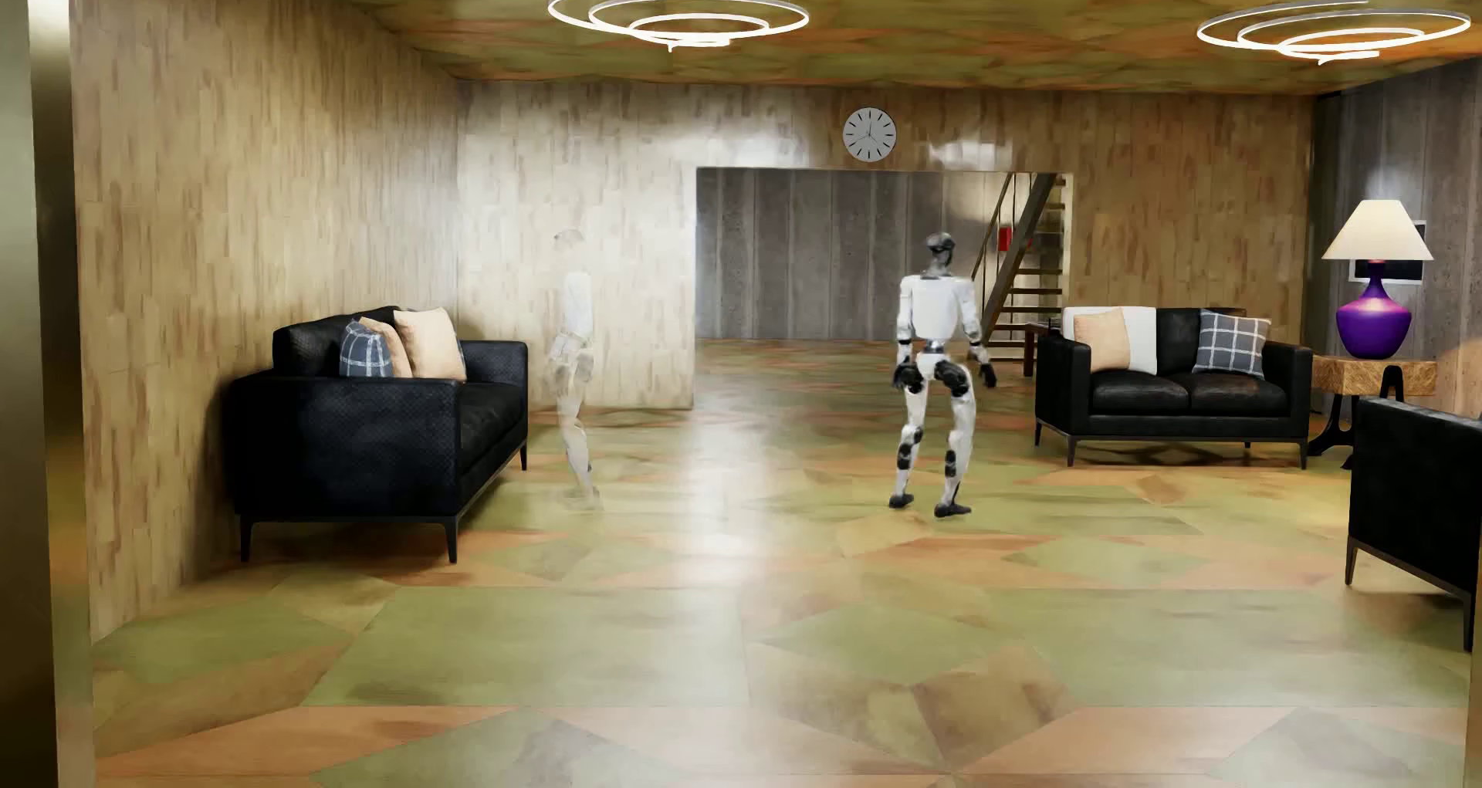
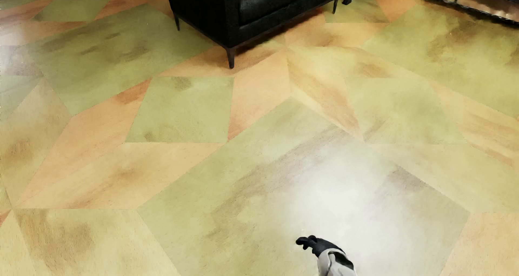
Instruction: Walk towards the sofa
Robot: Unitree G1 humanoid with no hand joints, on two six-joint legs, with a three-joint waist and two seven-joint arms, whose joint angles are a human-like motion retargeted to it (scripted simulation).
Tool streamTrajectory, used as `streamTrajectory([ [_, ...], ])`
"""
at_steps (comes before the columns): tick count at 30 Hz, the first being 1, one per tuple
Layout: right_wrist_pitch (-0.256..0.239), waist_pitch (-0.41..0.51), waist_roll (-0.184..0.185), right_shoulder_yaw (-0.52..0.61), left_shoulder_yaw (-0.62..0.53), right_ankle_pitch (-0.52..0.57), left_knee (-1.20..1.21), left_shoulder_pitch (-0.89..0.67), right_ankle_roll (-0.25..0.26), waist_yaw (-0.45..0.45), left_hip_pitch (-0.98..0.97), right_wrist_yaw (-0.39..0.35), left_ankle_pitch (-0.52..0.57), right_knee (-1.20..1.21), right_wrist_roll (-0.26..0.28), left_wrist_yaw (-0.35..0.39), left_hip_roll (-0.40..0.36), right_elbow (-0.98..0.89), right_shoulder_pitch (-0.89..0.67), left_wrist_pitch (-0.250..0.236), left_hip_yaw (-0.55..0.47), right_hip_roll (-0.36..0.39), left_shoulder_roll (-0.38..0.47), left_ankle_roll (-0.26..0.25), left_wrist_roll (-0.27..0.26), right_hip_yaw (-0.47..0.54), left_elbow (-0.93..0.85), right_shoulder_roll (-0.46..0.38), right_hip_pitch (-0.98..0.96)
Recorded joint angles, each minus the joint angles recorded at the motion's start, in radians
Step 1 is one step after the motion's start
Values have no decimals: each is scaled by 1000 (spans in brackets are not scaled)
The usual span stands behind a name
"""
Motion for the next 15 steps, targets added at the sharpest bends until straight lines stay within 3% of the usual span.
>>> streamTrajectory([
  [3, 13, -8, -1, -79, -54, 9, -98, -38, 9, -3, 52, -74, 49, -22, 47, -16, -35, -34, 36, 2, 8, -28, 7, -7, 30, -11, 5, 9, 24],
  [5, 7, -10, -3, -102, -88, 13, -120, -57, 16, -6, 64, -90, 55, -34, 71, -18, -53, -47, 82, -22, 5, -44, 15, -4, 40, -20, -16, 20, 34],
  [11, 42, -11, 0, 47, -116, 12, -62, -68, 29, -9, 35, 45, 21, -28, 30, 0, -62, 94, 179, -42, -9, -56, 11, 19, 5, -26, -53, 43, 33],
  [12, 54, -10, 1, 41, -115, 13, -51, -63, 32, -9, 29, 58, 14, -25, 55, -5, -60, 118, 194, -41, -6, -55, 13, 22, 4, -22, -55, 55, 29],
  [14, 88, -7, 2, -51, -112, 16, -23, -64, 40, -11, 15, 4, -1, -21, 170, -12, -53, 111, 228, -32, 3, -51, 13, 29, 6, -7, -49, 86, 19],
  [15, 75, -5, 3, -47, -111, 16, 1, -63, 45, -12, 4, -22, -15, -15, 174, -16, -47, 93, 243, -30, 9, -48, 16, 34, 7, 3, -47, 80, 12],
])
